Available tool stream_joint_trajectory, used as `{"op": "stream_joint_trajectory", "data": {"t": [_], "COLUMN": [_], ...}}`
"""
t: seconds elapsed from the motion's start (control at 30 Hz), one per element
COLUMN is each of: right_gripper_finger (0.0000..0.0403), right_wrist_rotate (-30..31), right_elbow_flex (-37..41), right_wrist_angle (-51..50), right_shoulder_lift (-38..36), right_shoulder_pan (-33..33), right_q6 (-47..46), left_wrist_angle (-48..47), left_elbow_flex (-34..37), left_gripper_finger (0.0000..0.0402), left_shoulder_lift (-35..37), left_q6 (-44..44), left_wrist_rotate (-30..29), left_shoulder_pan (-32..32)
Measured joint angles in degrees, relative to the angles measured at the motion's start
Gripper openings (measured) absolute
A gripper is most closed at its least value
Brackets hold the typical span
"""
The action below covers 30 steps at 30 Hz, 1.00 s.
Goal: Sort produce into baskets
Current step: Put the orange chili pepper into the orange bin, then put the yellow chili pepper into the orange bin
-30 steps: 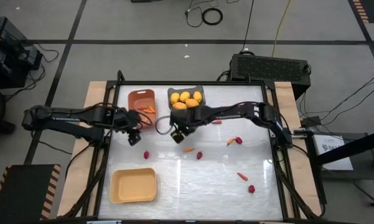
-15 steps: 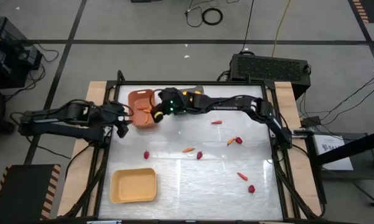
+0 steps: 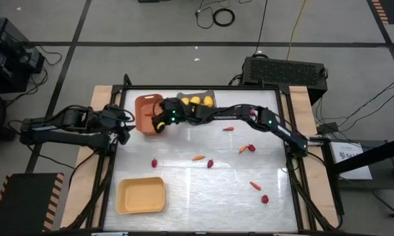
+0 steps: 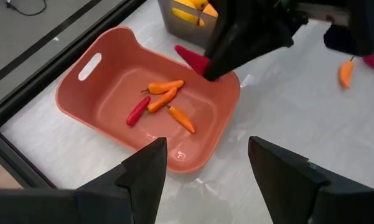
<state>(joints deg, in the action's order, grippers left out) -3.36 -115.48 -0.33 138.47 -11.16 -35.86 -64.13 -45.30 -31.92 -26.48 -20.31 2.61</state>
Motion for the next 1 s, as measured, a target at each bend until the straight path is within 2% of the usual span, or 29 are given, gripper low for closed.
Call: {"op": "stream_joint_trajectory", "data": {"t": [0.27,0.47,0.63,0.7,0.8,0.93,1.0], "right_gripper_finger": [0.0086,0.0118,0.0125,0.0125,0.0125,0.0125,0.0125], "right_wrist_rotate": [0.5,0.2,-6.0,-9.0,-11.9,-10.4,-6.9], "right_elbow_flex": [-5.3,-9.3,-16.3,-19.6,-18.0,-18.1,-18.1], "right_wrist_angle": [-2.5,-9.5,-26.5,-36.7,-49.2,-67.3,-73.3], "right_shoulder_lift": [1.4,1.3,1.5,1.1,-2.0,-5.3,-6.7], "right_shoulder_pan": [0.1,-0.7,-2.0,-2.5,-3.0,-3.0,-2.8], "right_q6": [4.0,4.1,5.8,7.4,11.0,17.7,20.1], "left_wrist_angle": [-0.1,-0.1,-0.1,0.0,0.3,1.4,2.1], "left_elbow_flex": [0.0,0.0,0.0,0.0,0.0,0.5,1.1], "left_gripper_finger": [0.0233,0.0233,0.0233,0.0233,0.0233,0.0233,0.0233], "left_shoulder_lift": [0.1,0.2,0.2,0.2,0.2,0.2,0.2], "left_q6": [0.0,-0.1,-0.2,-0.3,-1.4,-1.7,-1.7], "left_wrist_rotate": [0.8,1.0,1.0,1.0,1.6,1.8,1.9], "left_shoulder_pan": [0.0,0.0,0.0,0.0,0.0,0.0,0.0]}}
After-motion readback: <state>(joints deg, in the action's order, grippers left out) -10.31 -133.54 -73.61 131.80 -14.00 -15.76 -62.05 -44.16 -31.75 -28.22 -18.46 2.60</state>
